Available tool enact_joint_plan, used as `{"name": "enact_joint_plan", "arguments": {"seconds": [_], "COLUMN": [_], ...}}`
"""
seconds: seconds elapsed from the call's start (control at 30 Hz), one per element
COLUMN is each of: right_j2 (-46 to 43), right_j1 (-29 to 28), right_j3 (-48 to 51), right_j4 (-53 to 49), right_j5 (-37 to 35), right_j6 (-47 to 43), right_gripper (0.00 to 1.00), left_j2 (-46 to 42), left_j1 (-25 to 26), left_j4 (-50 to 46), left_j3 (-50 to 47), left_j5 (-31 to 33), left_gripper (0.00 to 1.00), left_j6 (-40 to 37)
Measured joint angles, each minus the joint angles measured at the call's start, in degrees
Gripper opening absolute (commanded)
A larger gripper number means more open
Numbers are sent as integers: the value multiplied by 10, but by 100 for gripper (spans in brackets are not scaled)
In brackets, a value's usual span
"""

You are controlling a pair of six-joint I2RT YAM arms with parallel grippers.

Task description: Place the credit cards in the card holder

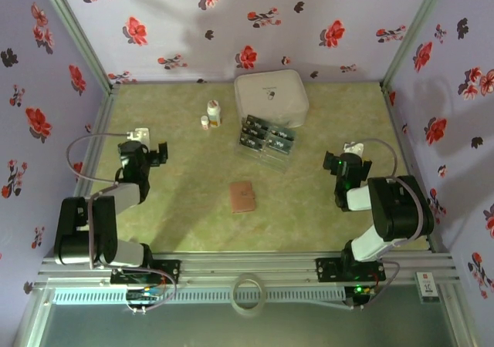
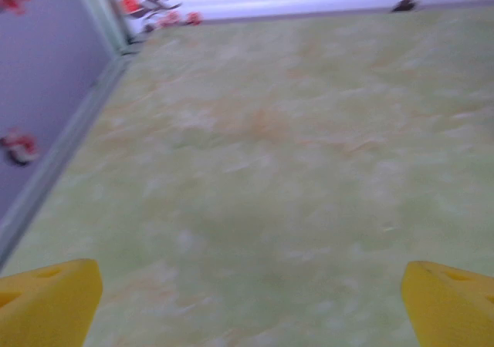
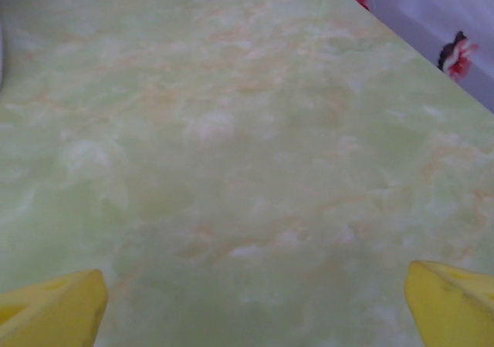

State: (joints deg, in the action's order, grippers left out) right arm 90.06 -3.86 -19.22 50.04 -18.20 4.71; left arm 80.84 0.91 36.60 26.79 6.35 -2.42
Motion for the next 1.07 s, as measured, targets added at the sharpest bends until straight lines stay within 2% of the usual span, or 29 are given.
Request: {"name": "enact_joint_plan", "arguments": {"seconds": [0.1, 0.2, 0.33, 0.63, 1.07], "right_j2": [-1, -1, -1, -1, -1], "right_j1": [10, 18, 25, 25, 30], "right_j3": [-9, -16, -26, -27, -31], "right_j4": [8, 5, 2, 2, -6], "right_j5": [24, 41, 52, 54, 67], "right_j6": [0, 0, 2, 2, 4], "right_gripper": [99, 99, 99, 99, 99], "left_j2": [36, 75, 79, 79, 79], "left_j1": [-3, -14, -25, -8, -8], "left_j4": [103, 97, 98, 127, 127], "left_j3": [-47, -59, -53, -48, -48], "left_j5": [-30, -43, -49, 18, 31], "left_gripper": [100, 100, 100, 100, 100], "left_j6": [6, 14, 23, 33, 34]}}
